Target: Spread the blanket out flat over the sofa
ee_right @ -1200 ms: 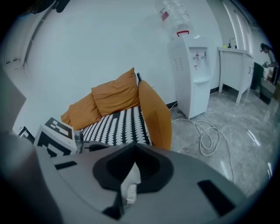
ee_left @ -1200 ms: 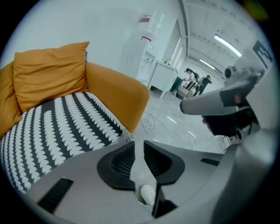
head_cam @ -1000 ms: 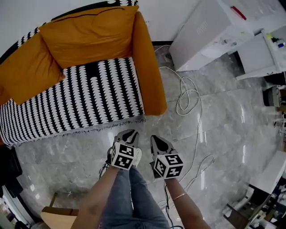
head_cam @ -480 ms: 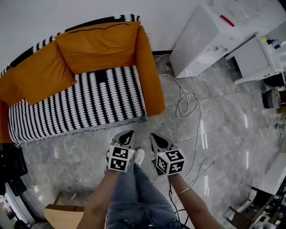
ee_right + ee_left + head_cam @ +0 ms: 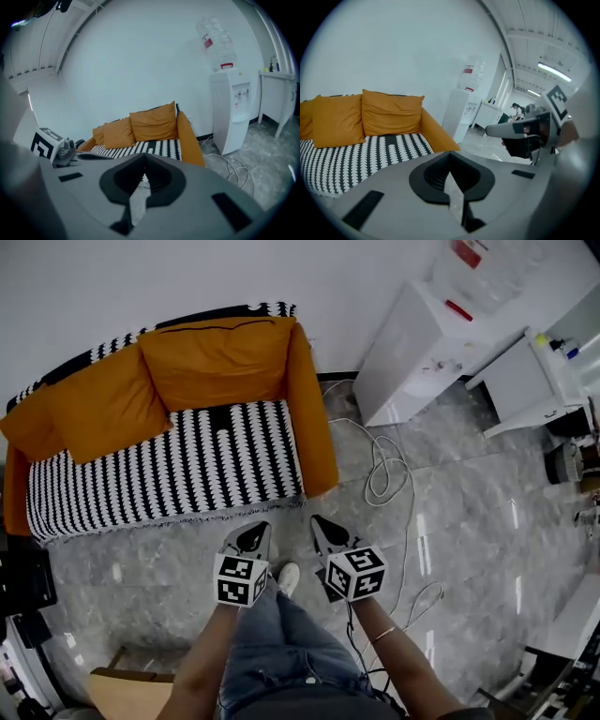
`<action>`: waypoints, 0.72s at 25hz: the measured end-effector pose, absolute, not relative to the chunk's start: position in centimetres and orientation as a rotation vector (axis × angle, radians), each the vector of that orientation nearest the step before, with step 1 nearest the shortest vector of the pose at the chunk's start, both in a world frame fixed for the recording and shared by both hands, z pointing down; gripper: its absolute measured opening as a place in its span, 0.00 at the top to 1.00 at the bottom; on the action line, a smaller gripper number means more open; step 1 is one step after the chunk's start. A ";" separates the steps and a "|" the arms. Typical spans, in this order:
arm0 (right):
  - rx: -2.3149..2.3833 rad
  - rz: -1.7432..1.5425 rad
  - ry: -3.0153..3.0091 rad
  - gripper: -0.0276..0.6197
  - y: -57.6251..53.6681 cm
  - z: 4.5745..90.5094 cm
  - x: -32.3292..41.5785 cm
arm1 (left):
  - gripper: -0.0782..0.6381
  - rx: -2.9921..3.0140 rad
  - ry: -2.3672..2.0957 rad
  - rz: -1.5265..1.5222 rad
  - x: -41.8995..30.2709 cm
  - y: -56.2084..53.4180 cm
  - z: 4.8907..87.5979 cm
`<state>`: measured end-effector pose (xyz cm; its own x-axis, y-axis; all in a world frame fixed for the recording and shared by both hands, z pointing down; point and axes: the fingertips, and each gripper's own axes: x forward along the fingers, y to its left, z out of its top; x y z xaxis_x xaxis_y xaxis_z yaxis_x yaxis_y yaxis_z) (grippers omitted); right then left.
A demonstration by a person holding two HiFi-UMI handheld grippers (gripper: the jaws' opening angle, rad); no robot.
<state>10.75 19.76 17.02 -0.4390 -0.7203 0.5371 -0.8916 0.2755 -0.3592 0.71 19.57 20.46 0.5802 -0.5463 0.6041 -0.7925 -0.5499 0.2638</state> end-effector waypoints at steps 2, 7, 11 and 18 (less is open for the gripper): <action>1.486 0.895 -2.299 0.94 19.6 15.8 10.7 | 0.87 2.295 -1.092 0.610 0.3 19.6 19.3; 1.492 0.846 -2.347 0.94 19.6 13.5 10.7 | 0.87 2.313 -1.136 0.541 0.0 19.5 16.4; 1.498 0.799 -2.372 0.94 20.0 12.0 10.8 | 0.87 2.343 -1.168 0.494 0.0 19.4 14.1; 1.526 0.703 -2.357 0.94 21.2 10.5 11.1 | 0.87 2.400 -1.214 0.458 -0.2 20.0 11.2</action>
<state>11.12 21.25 10.53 -0.4218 -0.7863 0.4514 -0.9051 0.3361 -0.2604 -0.23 20.02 11.24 0.5665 -0.6827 0.4615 -0.8175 -0.5361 0.2104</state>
